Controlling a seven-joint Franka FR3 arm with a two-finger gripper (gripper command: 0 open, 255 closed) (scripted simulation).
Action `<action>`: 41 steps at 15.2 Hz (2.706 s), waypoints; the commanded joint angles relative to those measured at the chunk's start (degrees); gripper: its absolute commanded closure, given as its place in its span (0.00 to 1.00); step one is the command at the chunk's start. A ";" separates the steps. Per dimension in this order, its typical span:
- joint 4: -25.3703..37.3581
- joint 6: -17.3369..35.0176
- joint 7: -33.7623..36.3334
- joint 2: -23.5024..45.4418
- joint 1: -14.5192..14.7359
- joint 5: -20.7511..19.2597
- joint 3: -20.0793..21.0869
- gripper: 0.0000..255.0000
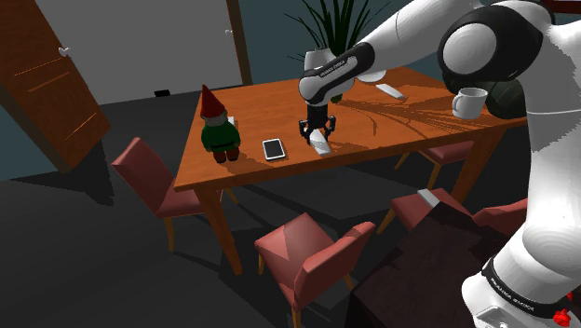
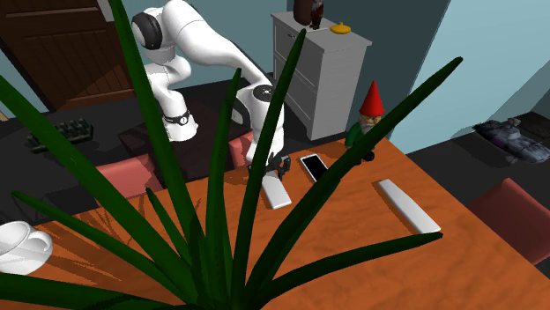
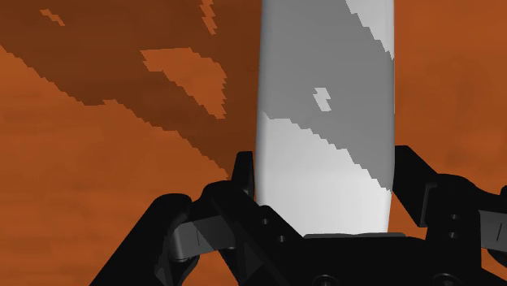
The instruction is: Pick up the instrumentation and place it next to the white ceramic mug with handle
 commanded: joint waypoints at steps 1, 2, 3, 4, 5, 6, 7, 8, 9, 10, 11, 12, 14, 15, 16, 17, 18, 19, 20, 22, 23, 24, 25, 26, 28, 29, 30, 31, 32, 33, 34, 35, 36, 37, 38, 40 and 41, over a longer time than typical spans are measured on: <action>0.00 0.00 0.00 0.00 0.00 0.00 0.00 1.00; 0.00 0.00 0.00 0.00 0.00 0.00 0.00 1.00; 0.00 0.02 0.00 0.01 0.00 0.00 0.00 1.00; 0.25 -0.59 -0.01 -0.34 -0.01 0.02 0.01 1.00; 0.52 -1.20 -0.02 -0.69 -0.01 0.04 0.02 1.00; 0.81 -1.82 -0.03 -1.02 -0.02 0.05 0.03 1.00; 1.14 -2.45 -0.04 -1.32 -0.02 0.07 0.04 1.00; 1.46 -3.08 -0.05 -1.63 -0.02 0.09 0.05 1.00; 1.80 -3.72 -0.05 -1.93 -0.03 0.10 0.06 1.00; 2.15 -4.36 -0.06 -2.22 -0.03 0.12 0.06 1.00; 2.48 -4.99 -0.07 -2.51 -0.04 0.13 0.07 1.00; 2.86 -5.64 -0.08 -2.78 -0.04 0.15 0.08 1.00; 3.70 -6.96 -0.09 -3.27 -0.04 0.18 0.09 1.00; 4.12 -7.62 -0.10 -3.50 -0.04 0.19 0.10 1.00; 4.56 -8.28 -0.11 -3.73 -0.04 0.20 0.11 1.00; 5.02 -8.96 -0.11 -3.94 -0.04 0.22 0.11 1.00; 5.49 -9.63 -0.12 -4.15 -0.04 0.23 0.12 1.00; 5.98 -10.31 -0.12 -4.34 -0.04 0.24 0.12 1.00; 6.49 -11.00 -0.13 -4.52 -0.04 0.25 0.13 1.00; 7.55 -12.39 -0.14 -4.84 -0.04 0.27 0.14 1.00; 8.11 -13.09 -0.14 -4.99 -0.04 0.28 0.14 1.00; 8.69 -13.80 -0.15 -5.12 -0.04 0.28 0.15 1.00; 9.28 -14.51 -0.15 -5.24 -0.03 0.29 0.15 1.00; 9.89 -15.23 -0.16 -5.35 -0.03 0.30 0.16 1.00; 11.18 -16.69 -0.16 -5.52 -0.02 0.31 0.16 1.00; 11.85 -17.42 -0.16 -5.59 -0.02 0.32 0.17 1.00; 12.54 -18.17 -0.17 -5.64 -0.01 0.32 0.17 1.00; 13.25 -18.92 -0.17 -5.68 -0.01 0.32 0.17 1.00; 13.99 -19.68 -0.17 -5.70 0.00 0.33 0.18 1.00; 14.75 -20.44 -0.17 -5.71 0.01 0.33 0.18 1.00; 15.53 -21.22 -0.17 -5.70 0.01 0.33 0.18 1.00; 16.34 -22.00 -0.17 -5.68 0.02 0.33 0.19 1.00; 17.17 -22.79 -0.17 -5.64 0.03 0.33 0.19 1.00; 17.80 -23.39 -0.17 -5.59 0.04 0.33 0.19 1.00; 16.88 -23.09 -1.35 -6.22 -0.82 0.49 -0.14 1.00; 15.31 -22.59 -3.71 -7.29 -2.52 0.81 -0.82 1.00; 14.67 -22.39 -4.91 -7.73 -3.36 0.96 -1.17 1.00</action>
